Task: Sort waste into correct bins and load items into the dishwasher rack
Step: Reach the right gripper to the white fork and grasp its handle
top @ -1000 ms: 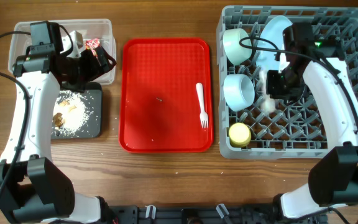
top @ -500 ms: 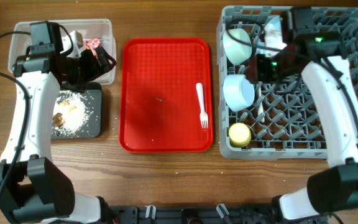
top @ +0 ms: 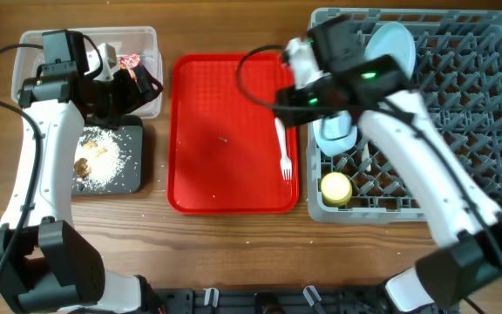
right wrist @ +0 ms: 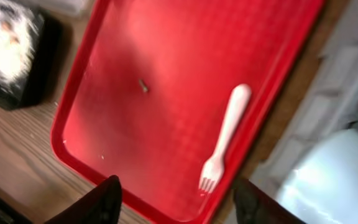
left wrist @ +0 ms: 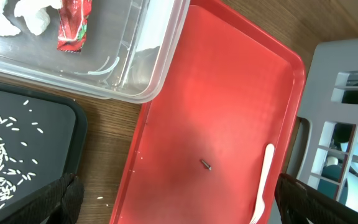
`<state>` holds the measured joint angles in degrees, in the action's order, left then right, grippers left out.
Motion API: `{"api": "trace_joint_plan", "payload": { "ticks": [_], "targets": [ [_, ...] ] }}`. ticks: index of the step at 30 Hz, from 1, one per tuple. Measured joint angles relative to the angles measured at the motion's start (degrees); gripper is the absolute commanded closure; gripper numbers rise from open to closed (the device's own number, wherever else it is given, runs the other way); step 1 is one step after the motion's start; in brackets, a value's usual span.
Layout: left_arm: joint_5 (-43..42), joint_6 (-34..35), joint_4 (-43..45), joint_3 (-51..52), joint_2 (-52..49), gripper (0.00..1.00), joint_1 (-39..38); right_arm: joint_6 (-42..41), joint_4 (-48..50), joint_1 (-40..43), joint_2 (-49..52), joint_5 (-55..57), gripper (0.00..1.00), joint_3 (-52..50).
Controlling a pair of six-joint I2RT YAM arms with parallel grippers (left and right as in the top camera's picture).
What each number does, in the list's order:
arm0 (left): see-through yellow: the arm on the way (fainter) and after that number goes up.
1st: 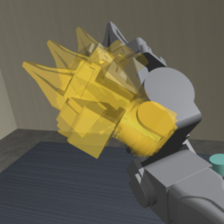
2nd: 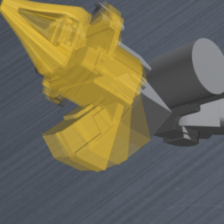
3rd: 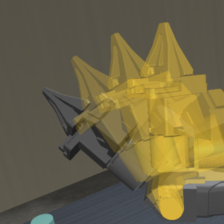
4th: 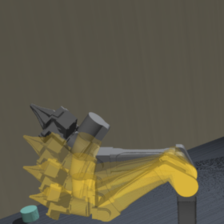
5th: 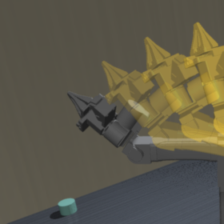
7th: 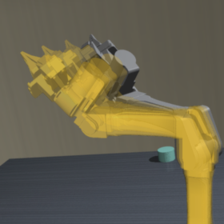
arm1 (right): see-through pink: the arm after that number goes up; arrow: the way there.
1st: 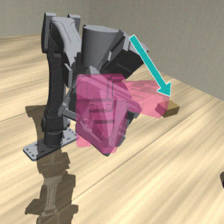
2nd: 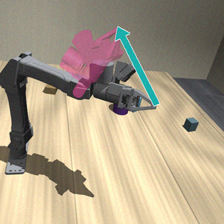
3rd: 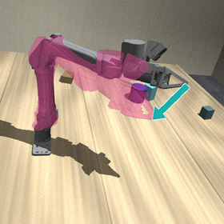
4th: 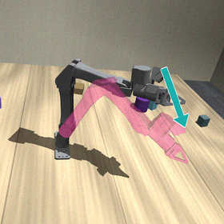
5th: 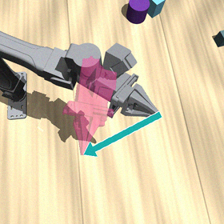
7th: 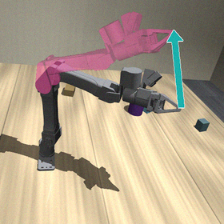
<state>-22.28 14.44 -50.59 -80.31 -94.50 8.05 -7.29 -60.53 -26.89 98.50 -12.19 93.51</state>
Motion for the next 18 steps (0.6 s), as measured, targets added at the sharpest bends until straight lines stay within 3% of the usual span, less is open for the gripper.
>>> {"api": "trace_joint_plan", "payload": {
  "ticks": [10, 18],
  "targets": [
    [0.0, 0.0, 0.0, 0.0, 0.0, 0.0, 0.0, -9.44, -4.48, -4.74, 16.33, 3.98, 0.44, -0.22],
    [0.0, 0.0, 0.0, 0.0, 0.0, 0.0, 0.0, -11.1, -6.56, -4.68, 22.53, 4.76, 0.44, -0.37]
  ]
}}
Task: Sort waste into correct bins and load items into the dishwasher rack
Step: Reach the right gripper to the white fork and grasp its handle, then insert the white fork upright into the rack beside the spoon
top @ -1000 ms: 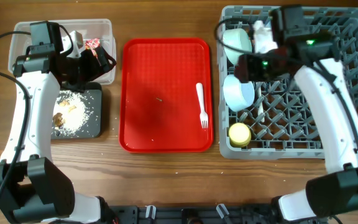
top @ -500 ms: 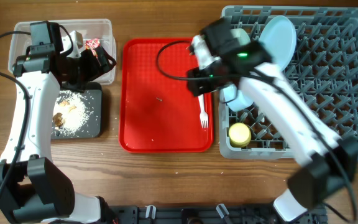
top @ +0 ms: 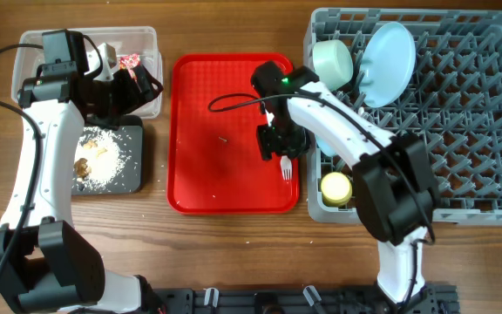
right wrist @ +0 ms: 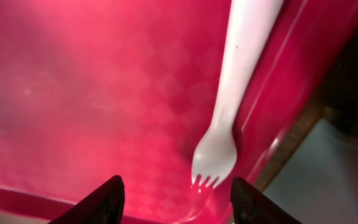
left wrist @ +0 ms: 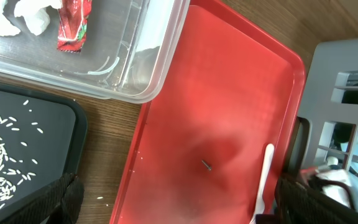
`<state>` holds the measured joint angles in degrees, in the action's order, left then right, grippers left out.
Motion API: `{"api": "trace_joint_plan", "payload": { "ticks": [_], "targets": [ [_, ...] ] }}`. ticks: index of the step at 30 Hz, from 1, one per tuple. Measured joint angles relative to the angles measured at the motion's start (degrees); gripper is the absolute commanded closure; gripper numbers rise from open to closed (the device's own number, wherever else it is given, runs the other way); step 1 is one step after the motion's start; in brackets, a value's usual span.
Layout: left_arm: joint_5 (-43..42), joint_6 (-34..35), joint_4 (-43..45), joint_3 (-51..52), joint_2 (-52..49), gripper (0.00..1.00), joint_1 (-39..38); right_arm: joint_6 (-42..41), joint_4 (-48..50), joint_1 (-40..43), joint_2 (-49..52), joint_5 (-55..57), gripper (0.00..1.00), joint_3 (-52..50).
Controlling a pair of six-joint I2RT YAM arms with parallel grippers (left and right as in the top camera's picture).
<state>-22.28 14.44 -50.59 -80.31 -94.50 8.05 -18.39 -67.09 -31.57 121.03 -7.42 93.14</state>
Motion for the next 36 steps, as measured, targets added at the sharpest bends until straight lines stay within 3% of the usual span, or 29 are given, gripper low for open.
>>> {"api": "trace_joint_plan", "payload": {
  "ticks": [14, 17, 19, 22, 36],
  "targets": [
    [0.0, 0.0, 0.0, 0.0, 0.0, 0.0, 0.0, -0.68, 5.84, -0.13, 1.42, 0.0, 0.43, -6.01],
    [0.0, 0.0, 0.0, 0.0, 0.0, 0.0, 0.0, -0.9, 5.88, -0.11, 1.42, 0.02, 0.55, -6.03],
    [0.0, 0.0, 0.0, 0.0, 0.0, 0.0, 0.0, -1.16, 5.9, -0.11, 1.42, 0.17, 0.77, -6.08],
    [0.0, 0.0, 0.0, 0.0, 0.0, 0.0, 0.0, -1.42, 5.9, -0.11, 1.42, 0.15, 0.96, -6.19],
    [0.04, 0.0, 0.02, -0.02, 0.0, 0.0, 0.0, -1.01, 6.1, -0.04, 0.17, -1.86, 0.96, -5.68]
  ]
}}
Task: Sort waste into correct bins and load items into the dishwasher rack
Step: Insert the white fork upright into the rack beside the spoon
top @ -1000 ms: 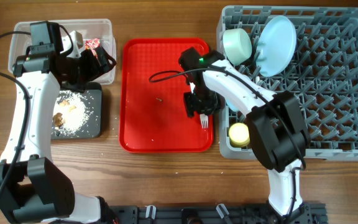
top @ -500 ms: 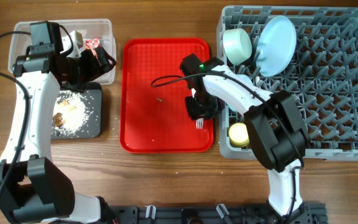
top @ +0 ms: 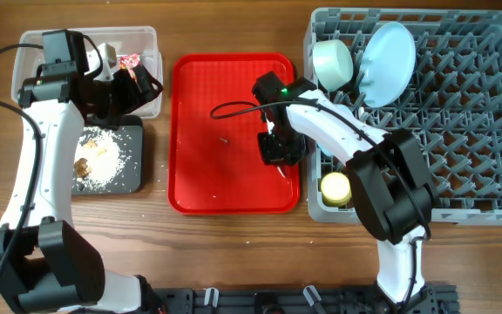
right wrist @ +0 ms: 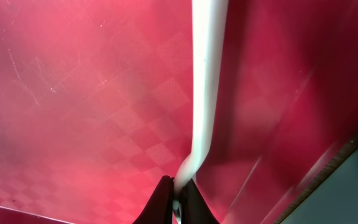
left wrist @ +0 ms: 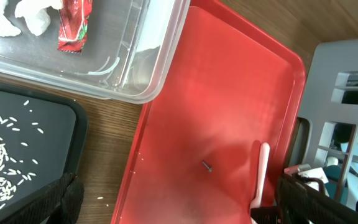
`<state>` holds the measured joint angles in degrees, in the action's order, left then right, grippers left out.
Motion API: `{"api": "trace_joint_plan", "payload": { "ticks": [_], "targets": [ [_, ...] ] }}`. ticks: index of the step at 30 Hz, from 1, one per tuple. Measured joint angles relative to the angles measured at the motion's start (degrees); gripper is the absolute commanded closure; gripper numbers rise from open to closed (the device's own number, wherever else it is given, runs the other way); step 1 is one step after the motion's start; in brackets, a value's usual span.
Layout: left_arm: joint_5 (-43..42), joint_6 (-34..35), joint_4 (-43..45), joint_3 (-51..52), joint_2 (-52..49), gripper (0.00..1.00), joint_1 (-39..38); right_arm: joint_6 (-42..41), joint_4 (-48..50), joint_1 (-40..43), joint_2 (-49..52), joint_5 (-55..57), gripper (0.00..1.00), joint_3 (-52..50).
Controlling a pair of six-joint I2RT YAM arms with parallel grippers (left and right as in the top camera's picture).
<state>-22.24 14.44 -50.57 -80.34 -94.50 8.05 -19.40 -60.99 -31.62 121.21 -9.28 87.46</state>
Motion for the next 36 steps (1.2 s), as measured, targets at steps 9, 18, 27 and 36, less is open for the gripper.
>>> {"api": "trace_joint_plan", "payload": {
  "ticks": [9, 18, 27, 36],
  "targets": [
    [-0.02, 0.0, -0.02, 0.02, 0.0, 0.0, 0.0, 0.9, -0.63, 0.2, -0.63, 0.15, 0.96, 0.9],
    [0.02, 0.0, -0.02, 0.0, 0.0, 0.0, 0.0, 1.73, -4.68, 2.84, -19.3, 3.85, 0.96, 4.7],
    [0.09, 0.0, -0.02, 0.0, 0.0, 0.0, 0.0, 1.95, -17.77, 14.27, -34.49, 14.6, 0.96, 5.18],
    [0.11, 0.0, -0.02, 0.02, 0.0, 0.0, 0.0, 2.4, -18.49, 21.22, -34.14, 20.46, 0.96, -1.88]
  ]
}}
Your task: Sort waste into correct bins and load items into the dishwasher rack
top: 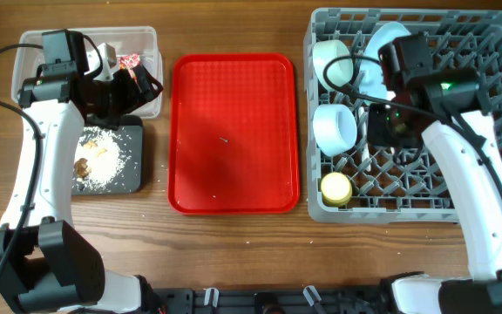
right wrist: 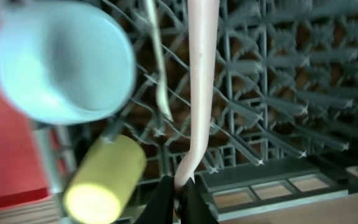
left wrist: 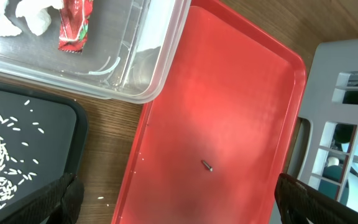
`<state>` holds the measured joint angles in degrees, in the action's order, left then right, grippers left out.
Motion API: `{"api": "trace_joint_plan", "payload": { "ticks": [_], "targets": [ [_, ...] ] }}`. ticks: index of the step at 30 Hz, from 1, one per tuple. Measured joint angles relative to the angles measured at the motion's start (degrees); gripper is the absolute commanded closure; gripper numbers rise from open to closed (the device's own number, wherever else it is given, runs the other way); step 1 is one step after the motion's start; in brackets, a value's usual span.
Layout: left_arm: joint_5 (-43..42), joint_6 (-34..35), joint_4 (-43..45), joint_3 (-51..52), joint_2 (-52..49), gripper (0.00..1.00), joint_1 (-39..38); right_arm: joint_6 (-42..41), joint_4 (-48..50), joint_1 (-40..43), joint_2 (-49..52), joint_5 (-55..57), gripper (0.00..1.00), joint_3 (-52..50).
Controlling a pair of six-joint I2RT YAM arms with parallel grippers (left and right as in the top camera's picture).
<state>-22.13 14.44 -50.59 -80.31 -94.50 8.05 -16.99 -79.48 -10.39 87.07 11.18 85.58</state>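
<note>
A white plastic fork hangs handle-down over the grey dishwasher rack, and my right gripper is shut on its tine end. In the overhead view the right gripper sits above the rack's left part, beside a pale cup; the fork is hidden there. My left gripper is open and empty, held above the clear waste bin near the red tray. Only a small dark speck lies on the tray.
The rack also holds a second pale cup, a plate and a yellow cup. The clear bin holds a red wrapper and crumpled paper. A black tray with spilled rice lies below the bin.
My right gripper, shut on the fork down on the red tray's right side, has moved right with it and now holds it above the rack. The left arm has not moved.
The fork lay on the red tray's right edge with my right gripper open above it. Then the gripper was low over the fork, still open. Then it was shut on the tine end. Now the tray has no fork and the fork hangs over the rack.
</note>
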Motion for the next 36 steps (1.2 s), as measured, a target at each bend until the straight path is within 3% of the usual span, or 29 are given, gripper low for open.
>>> {"api": "trace_joint_plan", "payload": {
  "ticks": [3, 4, 5, 6, 7, 14, 21, 22, 24, 29, 36],
  "targets": [
    [0.0, 0.0, 0.0, 0.0, 0.0, 0.0, 0.0, 0.0, 1.38, 1.33, 0.76, 0.33, 0.94, -4.98],
    [0.0, 0.0, 0.0, 0.0, 0.0, 0.0, 0.0, 0.0, 2.01, 1.88, 1.27, 0.46, 0.85, -7.56],
    [0.0, 0.0, 0.02, 0.0, 0.0, 0.0, 0.0, -0.02, 2.84, 2.03, 1.38, 0.44, 0.68, -8.9],
    [0.02, 0.0, 0.02, -0.02, 0.0, 0.0, 0.0, 0.33, 3.93, 2.12, 1.4, 0.39, 0.43, -10.58],
    [0.0, 0.0, 0.0, -0.02, 0.0, 0.0, 0.0, 0.22, 4.5, 2.12, 1.46, 0.24, 0.35, -11.85],
    [0.0, 0.0, 0.02, -0.02, 0.0, 0.0, 0.0, 0.37, 4.7, 2.1, 1.66, -1.36, 0.34, -11.06],
    [0.0, 0.0, 0.0, -0.02, 0.0, 0.0, 0.0, 0.37, -1.14, 2.1, 0.59, -2.16, 0.34, 2.67],
    [0.0, 0.0, 0.0, 0.0, 0.0, 0.0, 0.0, 0.37, -1.81, 2.1, -0.07, -2.16, 0.31, 4.76],
    [0.0, 0.0, 0.0, 0.0, 0.0, 0.0, 0.0, 0.39, -3.72, 2.1, -1.95, -2.19, 0.0, 9.94],
    [0.0, 0.0, 0.02, -0.02, 0.0, 0.0, 0.0, 0.39, -4.13, 2.1, -10.1, -3.72, 0.0, 19.15],
    [0.0, 0.0, 0.02, -0.02, 0.0, 0.0, 0.0, 0.37, -3.89, 2.1, -19.3, -4.76, 0.0, 20.24]
  ]
}}
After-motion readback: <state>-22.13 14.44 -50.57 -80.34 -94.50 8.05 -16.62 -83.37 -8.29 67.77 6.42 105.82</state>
